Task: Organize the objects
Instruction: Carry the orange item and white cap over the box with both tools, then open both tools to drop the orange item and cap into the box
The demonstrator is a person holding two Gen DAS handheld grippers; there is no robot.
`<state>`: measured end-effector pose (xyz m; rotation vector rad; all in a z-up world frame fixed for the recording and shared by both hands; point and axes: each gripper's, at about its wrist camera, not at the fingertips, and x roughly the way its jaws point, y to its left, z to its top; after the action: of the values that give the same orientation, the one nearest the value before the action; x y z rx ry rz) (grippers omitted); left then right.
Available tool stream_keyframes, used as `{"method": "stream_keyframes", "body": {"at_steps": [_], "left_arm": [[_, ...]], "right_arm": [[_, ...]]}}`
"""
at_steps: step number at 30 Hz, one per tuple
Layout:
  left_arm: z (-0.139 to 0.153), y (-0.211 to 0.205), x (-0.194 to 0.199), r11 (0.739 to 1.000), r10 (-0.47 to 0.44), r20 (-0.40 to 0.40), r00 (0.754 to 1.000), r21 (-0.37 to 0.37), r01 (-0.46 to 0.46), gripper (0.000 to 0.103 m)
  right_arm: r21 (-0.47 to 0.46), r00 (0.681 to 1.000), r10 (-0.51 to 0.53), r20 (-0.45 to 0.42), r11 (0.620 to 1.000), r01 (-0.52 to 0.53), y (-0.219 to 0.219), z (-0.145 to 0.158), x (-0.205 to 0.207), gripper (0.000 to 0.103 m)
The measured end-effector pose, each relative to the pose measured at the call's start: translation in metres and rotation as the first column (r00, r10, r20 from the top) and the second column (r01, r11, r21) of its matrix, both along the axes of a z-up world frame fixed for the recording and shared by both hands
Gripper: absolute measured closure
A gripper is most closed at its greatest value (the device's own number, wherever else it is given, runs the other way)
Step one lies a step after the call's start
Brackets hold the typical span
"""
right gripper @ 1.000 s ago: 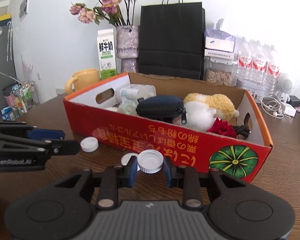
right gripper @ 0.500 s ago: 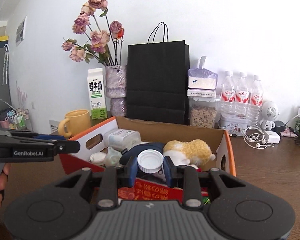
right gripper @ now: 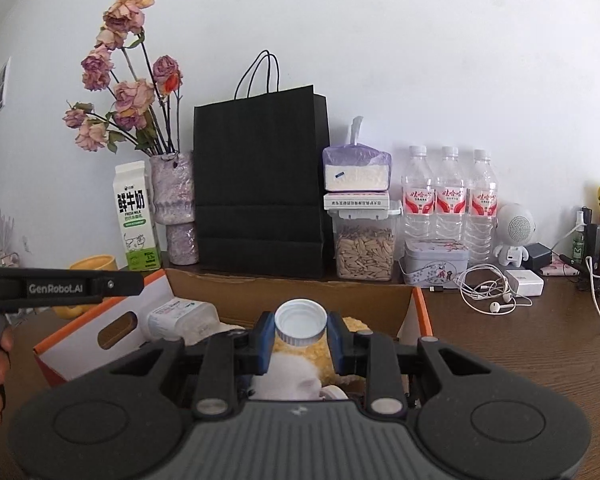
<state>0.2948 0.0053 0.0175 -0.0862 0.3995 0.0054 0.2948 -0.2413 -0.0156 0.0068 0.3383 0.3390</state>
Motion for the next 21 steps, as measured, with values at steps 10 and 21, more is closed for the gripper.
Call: {"method": "stream_keyframes", "body": {"at_steps": [10, 21], "left_arm": [[-0.018, 0.004, 0.013, 1.000, 0.005, -0.042, 0.999, 0.028, -0.004, 0.061], [-0.012, -0.002, -0.002, 0.997, 0.061, 0.044, 0.997, 0.043, -0.063, 0.000]], "right_arm": [[-0.003, 0.999, 0.000, -0.047, 1.000, 0.000, -0.005, -0.017, 0.005, 0.076], [-0.009, 0.999, -0.029, -0.017, 1.000, 0.029, -0.007, -0.016, -0.001, 0.000]]}}
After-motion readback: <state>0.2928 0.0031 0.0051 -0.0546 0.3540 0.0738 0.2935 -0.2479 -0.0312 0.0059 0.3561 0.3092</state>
